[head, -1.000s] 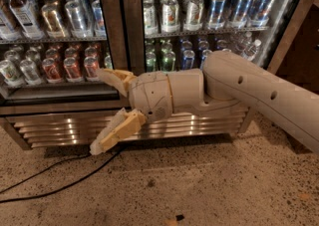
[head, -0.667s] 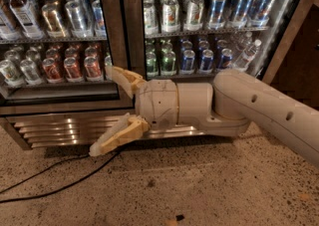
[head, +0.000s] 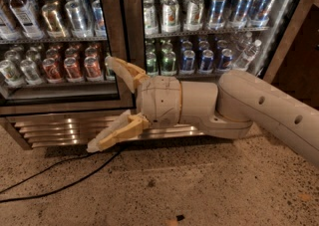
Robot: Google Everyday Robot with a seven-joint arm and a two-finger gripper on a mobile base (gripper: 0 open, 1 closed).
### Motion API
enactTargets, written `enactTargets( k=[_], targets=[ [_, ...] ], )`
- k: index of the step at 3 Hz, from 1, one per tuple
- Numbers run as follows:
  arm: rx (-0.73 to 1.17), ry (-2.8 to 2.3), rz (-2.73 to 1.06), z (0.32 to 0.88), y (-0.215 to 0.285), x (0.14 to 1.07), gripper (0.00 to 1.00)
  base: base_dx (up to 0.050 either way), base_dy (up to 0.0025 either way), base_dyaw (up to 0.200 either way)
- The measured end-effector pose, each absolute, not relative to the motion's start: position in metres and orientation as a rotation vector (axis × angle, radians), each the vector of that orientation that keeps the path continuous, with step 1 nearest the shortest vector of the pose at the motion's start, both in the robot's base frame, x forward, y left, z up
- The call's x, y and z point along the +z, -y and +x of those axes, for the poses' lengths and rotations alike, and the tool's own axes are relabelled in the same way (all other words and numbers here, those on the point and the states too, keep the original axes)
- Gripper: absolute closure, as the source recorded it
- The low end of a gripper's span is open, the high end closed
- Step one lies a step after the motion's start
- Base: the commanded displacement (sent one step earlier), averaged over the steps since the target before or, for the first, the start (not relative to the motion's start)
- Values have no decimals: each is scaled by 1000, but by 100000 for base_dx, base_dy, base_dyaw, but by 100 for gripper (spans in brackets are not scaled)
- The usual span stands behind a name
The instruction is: Open left fridge door
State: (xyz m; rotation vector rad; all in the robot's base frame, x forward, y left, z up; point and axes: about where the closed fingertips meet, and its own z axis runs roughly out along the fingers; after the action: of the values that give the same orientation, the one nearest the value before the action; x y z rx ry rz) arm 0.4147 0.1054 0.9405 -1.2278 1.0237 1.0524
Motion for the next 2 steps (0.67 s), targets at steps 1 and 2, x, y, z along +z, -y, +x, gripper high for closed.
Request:
enactTargets(
  k=[1,2],
  targets=[
    [1004,-981,-1216,404,-111,990,0,0,0,0],
    [1004,-981,-1216,404,-111,990,0,0,0,0]
  ],
)
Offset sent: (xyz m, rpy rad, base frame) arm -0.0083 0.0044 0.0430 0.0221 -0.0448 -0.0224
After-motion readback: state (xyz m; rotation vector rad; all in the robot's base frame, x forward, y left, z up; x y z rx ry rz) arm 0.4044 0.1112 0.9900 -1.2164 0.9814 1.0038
